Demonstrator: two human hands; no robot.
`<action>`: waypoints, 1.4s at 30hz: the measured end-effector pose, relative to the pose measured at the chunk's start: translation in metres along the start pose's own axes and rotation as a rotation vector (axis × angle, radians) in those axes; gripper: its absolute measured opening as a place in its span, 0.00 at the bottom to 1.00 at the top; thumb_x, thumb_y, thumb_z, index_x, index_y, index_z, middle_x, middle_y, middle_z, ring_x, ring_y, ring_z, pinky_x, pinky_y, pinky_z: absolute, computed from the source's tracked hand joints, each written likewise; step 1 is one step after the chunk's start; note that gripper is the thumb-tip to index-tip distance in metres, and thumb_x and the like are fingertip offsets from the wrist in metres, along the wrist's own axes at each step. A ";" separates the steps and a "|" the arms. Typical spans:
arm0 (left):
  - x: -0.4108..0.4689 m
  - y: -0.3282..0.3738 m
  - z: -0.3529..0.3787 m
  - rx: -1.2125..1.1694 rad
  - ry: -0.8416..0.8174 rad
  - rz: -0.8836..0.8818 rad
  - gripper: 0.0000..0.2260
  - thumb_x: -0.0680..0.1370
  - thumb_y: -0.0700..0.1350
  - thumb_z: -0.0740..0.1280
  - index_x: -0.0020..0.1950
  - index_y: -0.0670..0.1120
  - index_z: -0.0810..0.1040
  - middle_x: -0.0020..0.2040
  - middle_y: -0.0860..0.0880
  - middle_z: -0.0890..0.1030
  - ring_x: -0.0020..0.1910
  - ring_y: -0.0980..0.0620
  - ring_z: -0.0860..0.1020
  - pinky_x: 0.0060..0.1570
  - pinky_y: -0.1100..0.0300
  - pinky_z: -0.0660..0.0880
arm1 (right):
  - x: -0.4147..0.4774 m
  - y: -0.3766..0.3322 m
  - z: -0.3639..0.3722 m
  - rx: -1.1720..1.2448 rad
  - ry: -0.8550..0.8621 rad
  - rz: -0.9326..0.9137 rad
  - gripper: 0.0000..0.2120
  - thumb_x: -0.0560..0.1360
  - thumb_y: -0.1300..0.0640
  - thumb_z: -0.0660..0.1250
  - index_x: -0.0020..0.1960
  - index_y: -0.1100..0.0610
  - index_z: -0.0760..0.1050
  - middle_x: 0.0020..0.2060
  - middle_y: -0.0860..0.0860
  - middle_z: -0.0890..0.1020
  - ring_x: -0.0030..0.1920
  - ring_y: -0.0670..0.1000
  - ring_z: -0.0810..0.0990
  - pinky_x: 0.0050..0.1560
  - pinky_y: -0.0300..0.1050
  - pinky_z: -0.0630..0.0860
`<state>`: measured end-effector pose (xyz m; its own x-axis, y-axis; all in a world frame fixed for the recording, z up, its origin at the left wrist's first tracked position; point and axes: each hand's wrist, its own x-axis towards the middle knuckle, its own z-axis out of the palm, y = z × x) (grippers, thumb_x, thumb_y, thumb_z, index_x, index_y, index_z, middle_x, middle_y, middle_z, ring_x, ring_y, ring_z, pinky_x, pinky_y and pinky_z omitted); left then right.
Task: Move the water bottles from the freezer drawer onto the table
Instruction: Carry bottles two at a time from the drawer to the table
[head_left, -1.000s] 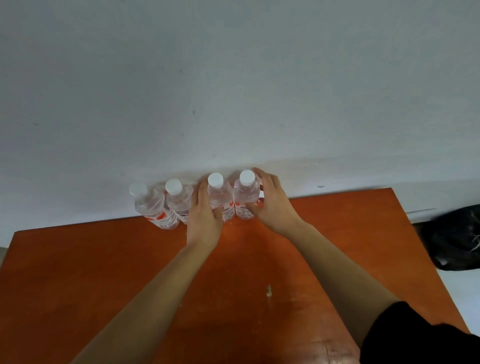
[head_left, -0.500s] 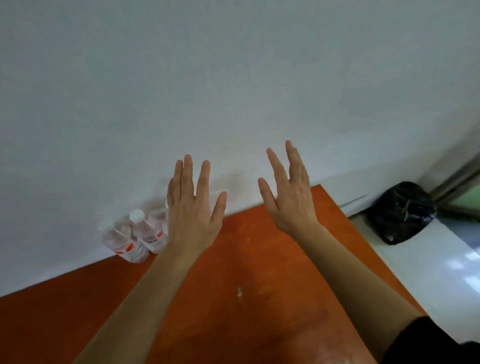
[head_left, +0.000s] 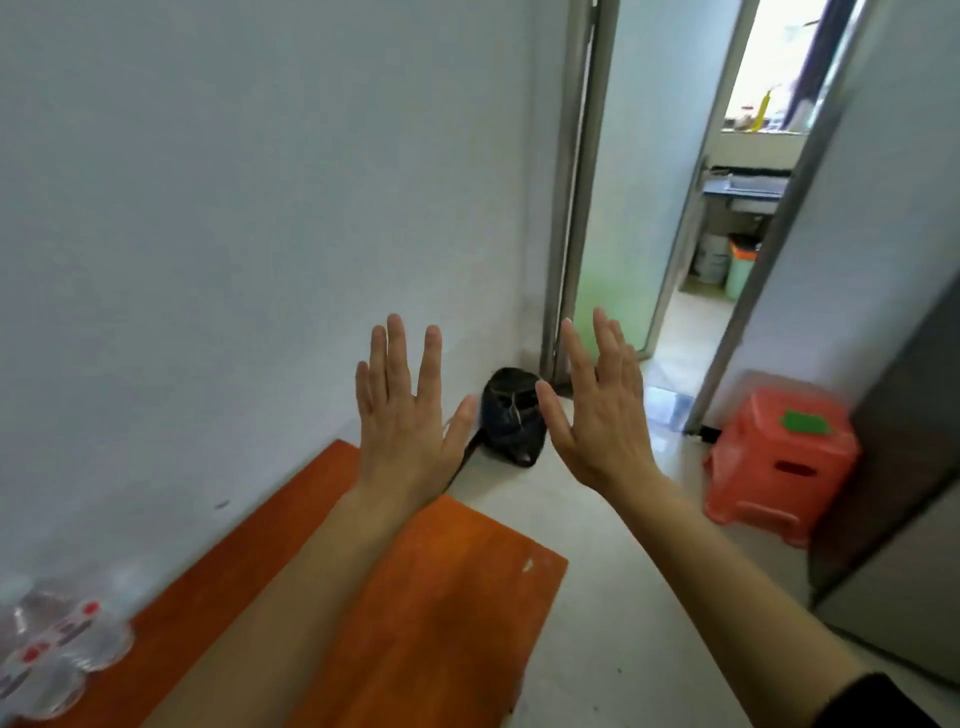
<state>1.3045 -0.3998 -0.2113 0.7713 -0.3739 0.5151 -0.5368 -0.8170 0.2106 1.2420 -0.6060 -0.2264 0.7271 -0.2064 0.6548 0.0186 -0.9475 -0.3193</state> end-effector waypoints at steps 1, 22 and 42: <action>0.002 0.054 0.008 -0.025 0.000 0.074 0.35 0.81 0.63 0.49 0.81 0.50 0.39 0.81 0.42 0.36 0.79 0.44 0.35 0.77 0.41 0.43 | -0.016 0.037 -0.043 -0.028 0.029 0.048 0.33 0.81 0.44 0.59 0.81 0.52 0.50 0.81 0.57 0.49 0.80 0.58 0.47 0.77 0.64 0.53; -0.038 0.645 0.185 -0.375 -0.298 0.731 0.35 0.80 0.66 0.50 0.81 0.53 0.39 0.81 0.44 0.37 0.80 0.43 0.36 0.77 0.38 0.46 | -0.252 0.455 -0.394 -0.566 0.177 0.741 0.37 0.80 0.44 0.61 0.82 0.53 0.48 0.81 0.58 0.44 0.80 0.58 0.41 0.78 0.60 0.43; -0.004 0.973 0.351 -0.471 -0.740 1.000 0.34 0.82 0.65 0.48 0.82 0.51 0.40 0.81 0.45 0.36 0.79 0.46 0.34 0.78 0.42 0.43 | -0.323 0.710 -0.531 -0.728 0.162 1.178 0.31 0.81 0.45 0.60 0.79 0.58 0.58 0.78 0.63 0.56 0.78 0.64 0.53 0.77 0.63 0.52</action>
<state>0.8993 -1.3470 -0.2997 -0.0999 -0.9920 0.0772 -0.9284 0.1209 0.3513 0.6557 -1.3416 -0.3009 -0.0224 -0.9401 0.3400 -0.9348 -0.1009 -0.3405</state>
